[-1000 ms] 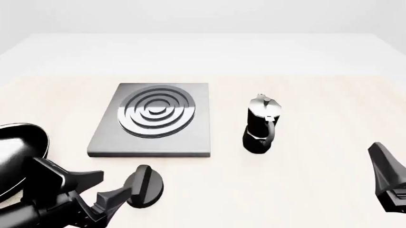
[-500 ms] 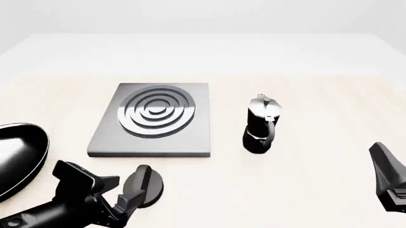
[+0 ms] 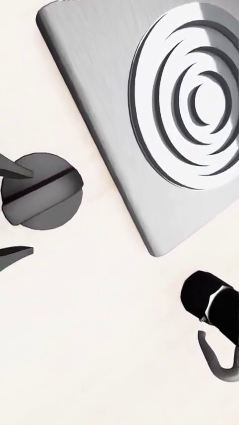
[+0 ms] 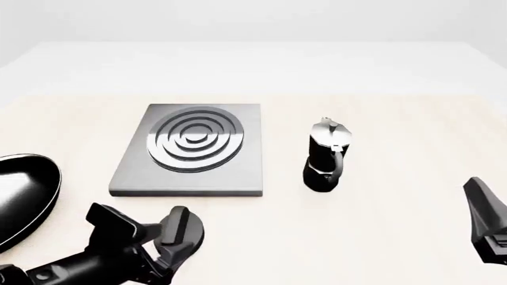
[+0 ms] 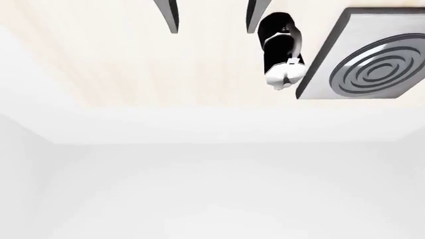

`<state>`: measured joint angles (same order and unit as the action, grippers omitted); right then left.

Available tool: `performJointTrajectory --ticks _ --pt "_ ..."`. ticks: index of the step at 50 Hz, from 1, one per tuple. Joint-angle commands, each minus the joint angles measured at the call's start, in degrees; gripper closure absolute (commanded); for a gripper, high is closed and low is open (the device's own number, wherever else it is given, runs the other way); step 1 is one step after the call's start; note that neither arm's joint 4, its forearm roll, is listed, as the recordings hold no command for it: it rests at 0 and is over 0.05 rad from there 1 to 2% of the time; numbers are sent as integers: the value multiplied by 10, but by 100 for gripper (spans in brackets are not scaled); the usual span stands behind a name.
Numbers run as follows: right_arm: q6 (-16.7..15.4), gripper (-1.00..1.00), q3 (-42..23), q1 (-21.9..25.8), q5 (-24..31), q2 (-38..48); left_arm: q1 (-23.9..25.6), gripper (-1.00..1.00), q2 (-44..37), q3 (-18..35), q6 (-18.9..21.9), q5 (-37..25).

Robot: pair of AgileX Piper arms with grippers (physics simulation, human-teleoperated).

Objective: Turn on the stove and put the frying pan on it.

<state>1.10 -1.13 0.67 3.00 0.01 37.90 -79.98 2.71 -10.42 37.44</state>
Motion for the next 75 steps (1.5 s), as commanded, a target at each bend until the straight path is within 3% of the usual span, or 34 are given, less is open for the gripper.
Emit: performJointTrajectory --ticks 1,8,19,44,59,68,75 --pt "1 -100 0 -3 1 0 11 -100 -41 2 -3 34" --pt "1 -100 1 -5 0 0 25 -100 -68 2 -9 62" --pt "1 -100 -1 -8 2 0 84 -100 -45 11 -27 34" --pt "2 -100 -8 -7 6 0 186 -100 197 79 -43 -213" --pt "3 -100 -14 -4 9 0 184 -100 336 121 -33 -350" --pt "3 -100 -19 -1 11 0 157 -100 429 159 -11 -463" --pt "4 -100 -21 4 12 0 109 -100 501 180 16 -556"
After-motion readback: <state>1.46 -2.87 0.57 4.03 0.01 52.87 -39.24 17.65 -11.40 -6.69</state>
